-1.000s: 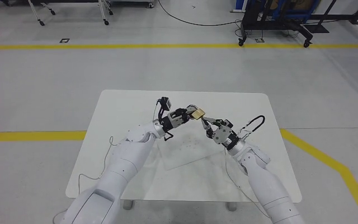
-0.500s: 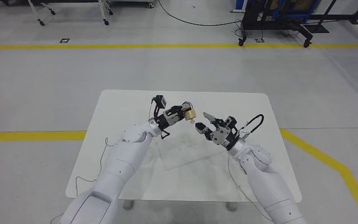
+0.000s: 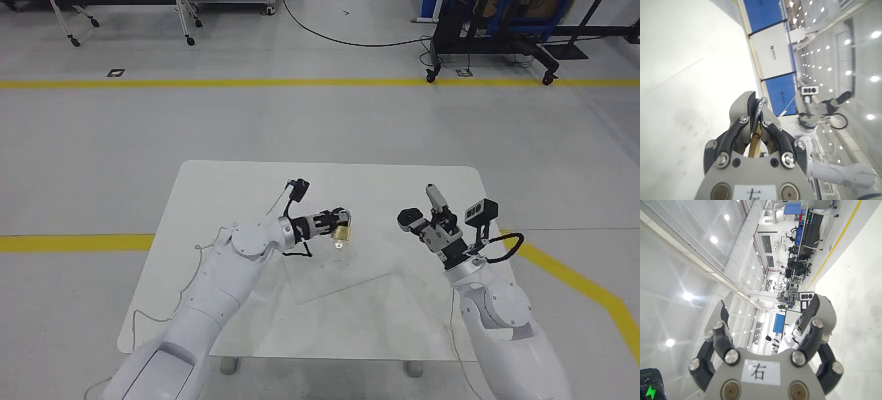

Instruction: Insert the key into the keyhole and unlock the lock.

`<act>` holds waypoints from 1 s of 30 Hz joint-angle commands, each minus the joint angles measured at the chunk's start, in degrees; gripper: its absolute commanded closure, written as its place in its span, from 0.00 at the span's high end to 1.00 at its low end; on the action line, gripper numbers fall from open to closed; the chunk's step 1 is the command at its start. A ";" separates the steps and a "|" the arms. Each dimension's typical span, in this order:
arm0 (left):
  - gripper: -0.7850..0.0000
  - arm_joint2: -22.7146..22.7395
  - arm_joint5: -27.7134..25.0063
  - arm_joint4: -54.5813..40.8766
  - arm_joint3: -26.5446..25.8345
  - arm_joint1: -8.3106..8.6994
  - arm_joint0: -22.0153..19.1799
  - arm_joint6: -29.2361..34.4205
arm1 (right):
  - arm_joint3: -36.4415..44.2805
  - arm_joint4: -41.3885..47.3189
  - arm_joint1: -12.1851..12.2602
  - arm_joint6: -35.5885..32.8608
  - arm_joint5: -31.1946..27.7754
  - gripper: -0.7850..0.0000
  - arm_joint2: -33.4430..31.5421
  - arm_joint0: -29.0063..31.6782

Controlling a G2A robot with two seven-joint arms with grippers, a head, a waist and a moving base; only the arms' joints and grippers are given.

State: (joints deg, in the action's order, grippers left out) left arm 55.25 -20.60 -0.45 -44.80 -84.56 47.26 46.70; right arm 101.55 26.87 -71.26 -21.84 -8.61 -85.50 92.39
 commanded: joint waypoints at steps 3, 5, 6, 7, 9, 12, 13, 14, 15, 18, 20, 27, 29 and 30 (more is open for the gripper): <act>0.00 -1.93 5.39 2.95 -0.22 -0.01 -0.55 4.98 | -0.09 0.04 -0.01 -0.04 0.11 1.00 0.05 -0.10; 0.00 -3.57 9.77 3.55 -0.03 -0.31 -1.11 9.28 | -0.09 0.04 -0.01 -0.04 0.11 1.00 0.05 -0.10; 0.00 -4.13 11.48 3.44 0.09 -0.48 -1.38 10.65 | -0.09 0.04 -0.01 -0.04 0.11 1.00 0.05 -0.10; 0.00 -4.78 13.23 4.60 0.36 -0.58 -1.91 10.86 | -0.09 0.04 -0.01 -0.04 0.11 1.00 0.05 -0.10; 0.00 -5.91 15.53 7.06 0.72 -0.75 -2.45 9.76 | -0.09 0.04 -0.01 -0.04 0.11 1.00 0.05 -0.10; 1.00 -6.24 17.49 8.13 1.16 -0.82 -2.97 8.64 | -0.09 0.04 -0.01 -0.04 0.11 1.00 0.05 -0.10; 1.00 -6.31 17.88 8.83 1.15 -0.78 -3.15 7.96 | -0.09 0.04 -0.01 -0.04 0.11 1.00 0.05 -0.10; 1.00 -6.32 18.17 9.44 1.04 -0.73 -3.21 7.21 | -0.09 0.04 -0.01 -0.04 0.11 1.00 0.05 -0.10; 1.00 -6.31 18.55 9.95 0.84 -0.66 -3.23 6.78 | -0.09 0.04 -0.01 -0.04 0.11 1.00 0.05 -0.10; 1.00 -5.39 19.31 7.24 -0.91 -0.48 -2.44 9.21 | -0.09 0.04 -0.01 -0.04 0.11 1.00 0.05 -0.10; 1.00 -3.93 19.53 3.37 -2.42 -0.18 -1.98 13.24 | -0.09 0.04 -0.01 -0.04 0.11 1.00 0.05 -0.10; 1.00 1.17 21.57 3.04 -12.25 2.20 2.08 12.97 | -0.09 0.04 -0.01 -0.04 0.11 1.00 0.05 -0.10; 1.00 4.27 21.75 5.62 -16.72 3.49 4.23 9.70 | -0.08 -0.16 -0.03 0.27 -0.09 1.00 0.13 -0.17; 1.00 6.08 21.84 7.55 -19.55 4.21 5.65 7.50 | -0.26 -0.04 -0.04 0.82 -0.86 1.00 -0.33 -0.26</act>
State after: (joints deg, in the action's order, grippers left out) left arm 59.40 1.15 5.01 -61.29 -81.07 51.48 56.66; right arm 101.43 26.76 -71.29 -21.46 -8.87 -85.49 92.21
